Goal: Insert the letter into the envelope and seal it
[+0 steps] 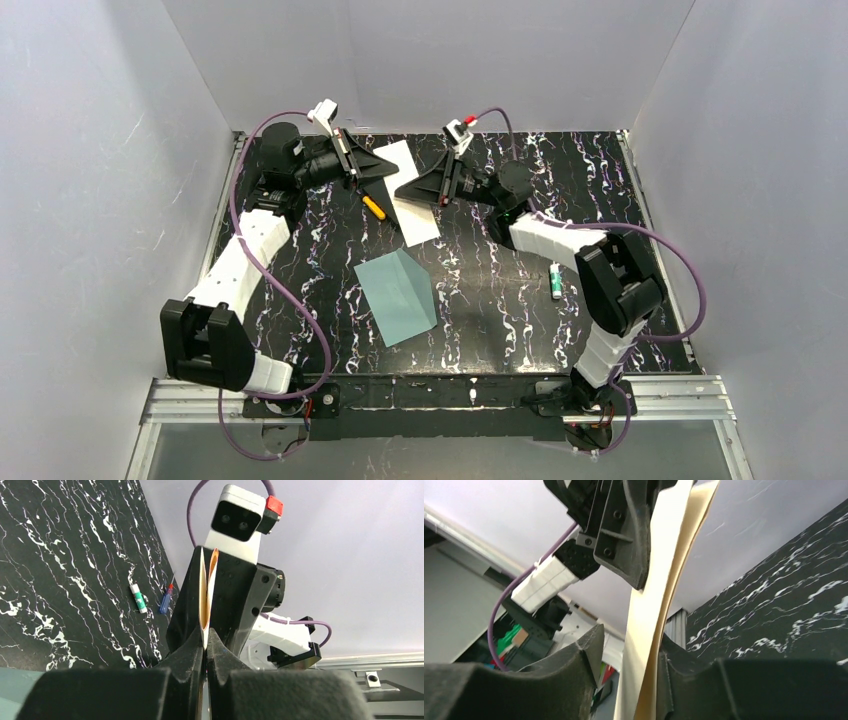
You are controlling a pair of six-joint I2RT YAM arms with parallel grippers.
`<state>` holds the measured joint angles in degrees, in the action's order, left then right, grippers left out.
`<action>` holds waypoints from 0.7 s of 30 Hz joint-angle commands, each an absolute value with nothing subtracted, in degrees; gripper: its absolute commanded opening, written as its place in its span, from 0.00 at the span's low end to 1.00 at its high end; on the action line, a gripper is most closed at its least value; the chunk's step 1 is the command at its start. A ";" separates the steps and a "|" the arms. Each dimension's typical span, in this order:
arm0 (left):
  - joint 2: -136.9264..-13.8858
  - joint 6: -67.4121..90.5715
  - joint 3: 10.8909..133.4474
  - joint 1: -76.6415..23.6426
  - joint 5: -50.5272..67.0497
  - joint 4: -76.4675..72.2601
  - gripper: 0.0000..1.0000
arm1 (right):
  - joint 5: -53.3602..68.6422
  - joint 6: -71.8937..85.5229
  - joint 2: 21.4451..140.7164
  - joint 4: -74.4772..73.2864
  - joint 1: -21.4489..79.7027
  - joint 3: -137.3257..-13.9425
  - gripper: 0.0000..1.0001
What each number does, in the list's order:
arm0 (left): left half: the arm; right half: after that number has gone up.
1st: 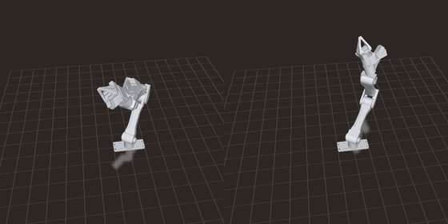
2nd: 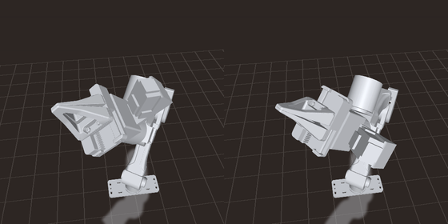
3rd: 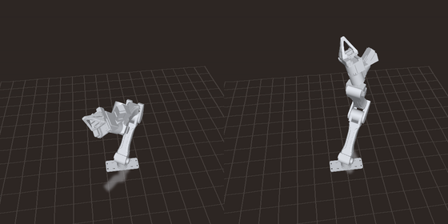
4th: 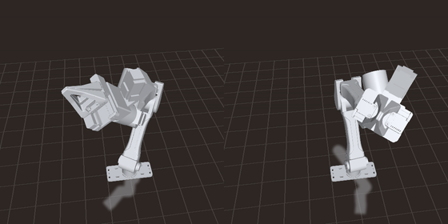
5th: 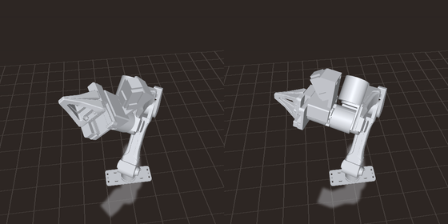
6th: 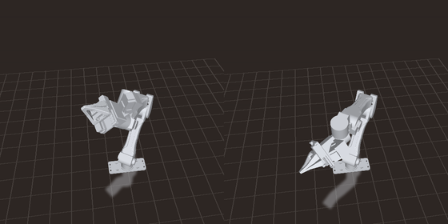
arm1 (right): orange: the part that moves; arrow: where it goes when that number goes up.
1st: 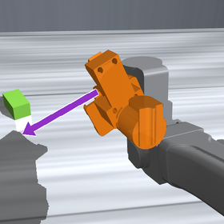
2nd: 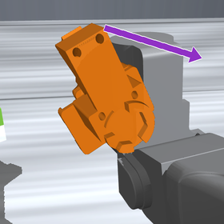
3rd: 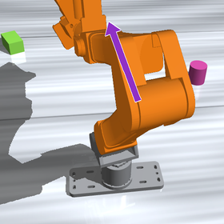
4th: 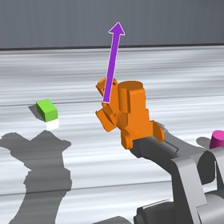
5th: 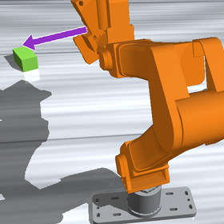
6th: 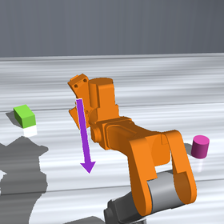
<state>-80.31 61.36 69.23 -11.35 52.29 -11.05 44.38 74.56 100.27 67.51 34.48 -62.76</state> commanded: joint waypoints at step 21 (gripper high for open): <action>-83.62 58.63 77.42 -6.79 62.06 -12.61 0.00 | 51.24 77.73 101.16 76.44 36.70 -61.27 0.01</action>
<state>-83.26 59.53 75.18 -6.94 59.07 -12.01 51.77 79.37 103.44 73.91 36.88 -60.84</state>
